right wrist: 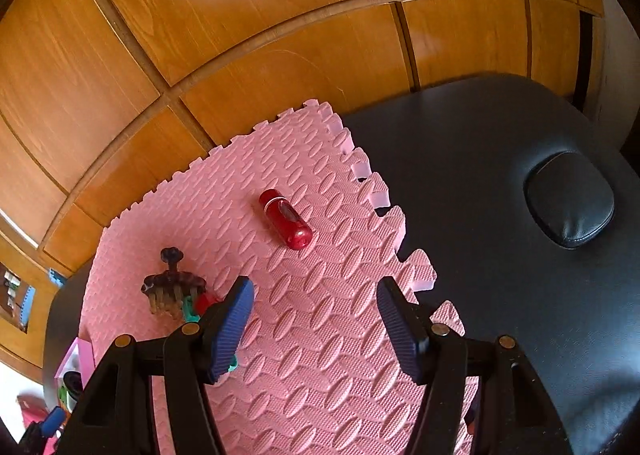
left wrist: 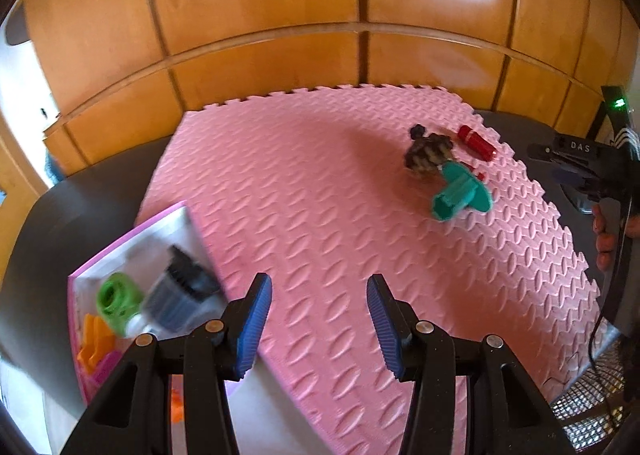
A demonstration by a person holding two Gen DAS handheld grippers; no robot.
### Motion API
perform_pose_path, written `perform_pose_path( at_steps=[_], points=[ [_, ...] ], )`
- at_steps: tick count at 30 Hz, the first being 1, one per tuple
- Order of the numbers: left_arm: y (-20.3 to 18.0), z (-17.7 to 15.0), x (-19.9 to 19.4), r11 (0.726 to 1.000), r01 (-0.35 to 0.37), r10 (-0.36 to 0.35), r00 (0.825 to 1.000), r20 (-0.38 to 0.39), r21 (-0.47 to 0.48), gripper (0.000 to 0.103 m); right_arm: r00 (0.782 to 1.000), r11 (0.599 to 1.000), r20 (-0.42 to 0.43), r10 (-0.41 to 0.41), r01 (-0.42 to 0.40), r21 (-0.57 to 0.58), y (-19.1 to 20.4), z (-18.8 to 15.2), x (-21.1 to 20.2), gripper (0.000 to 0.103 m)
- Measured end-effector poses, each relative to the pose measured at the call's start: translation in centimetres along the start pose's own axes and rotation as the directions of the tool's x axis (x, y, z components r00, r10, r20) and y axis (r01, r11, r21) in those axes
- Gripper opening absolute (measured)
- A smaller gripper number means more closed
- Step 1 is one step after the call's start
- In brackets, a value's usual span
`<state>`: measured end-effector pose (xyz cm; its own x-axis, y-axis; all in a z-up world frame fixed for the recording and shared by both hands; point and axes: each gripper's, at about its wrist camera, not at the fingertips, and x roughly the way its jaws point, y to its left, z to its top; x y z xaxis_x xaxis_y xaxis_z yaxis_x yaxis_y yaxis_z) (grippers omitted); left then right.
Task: Organize rigid objects
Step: 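Reach the left tool to the teal spool and grasp it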
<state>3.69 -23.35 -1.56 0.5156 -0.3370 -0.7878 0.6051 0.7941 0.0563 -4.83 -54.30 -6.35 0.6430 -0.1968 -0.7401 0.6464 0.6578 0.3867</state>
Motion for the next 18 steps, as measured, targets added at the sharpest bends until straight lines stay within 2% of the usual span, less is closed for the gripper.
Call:
perform_pose_path(
  at_steps=[6,12,15,16,18],
  points=[
    [-3.0,1.3,1.7,0.997,0.063,-0.062,0.998,-0.032,0.042,0.05,1.0,0.999,-0.007,-0.009,0.009,0.046,-0.9,0.2,-0.1,0.064],
    [-6.0,2.6,3.7,0.99,0.12,-0.117,0.992,-0.053,0.069,0.05,1.0,0.998,-0.014,0.013,-0.012,0.067,-1.3,0.3,-0.1,0.064],
    [-7.5,3.5,4.8,0.984,0.14,-0.134,0.989,-0.058,0.112,0.051,1.0,0.998,-0.019,0.025,-0.023,0.067,-1.1,0.4,-0.1,0.064],
    [-8.2,3.9,5.5,0.98,0.152,-0.145,0.987,-0.068,0.128,0.053,0.999,0.997,-0.02,0.029,-0.027,0.065,-1.1,0.4,-0.1,0.064],
    [-9.0,4.6,6.5,0.976,0.166,-0.156,0.985,-0.077,0.139,0.063,0.999,0.997,-0.024,0.036,-0.035,0.064,-1.0,0.4,-0.1,0.064]
  ],
)
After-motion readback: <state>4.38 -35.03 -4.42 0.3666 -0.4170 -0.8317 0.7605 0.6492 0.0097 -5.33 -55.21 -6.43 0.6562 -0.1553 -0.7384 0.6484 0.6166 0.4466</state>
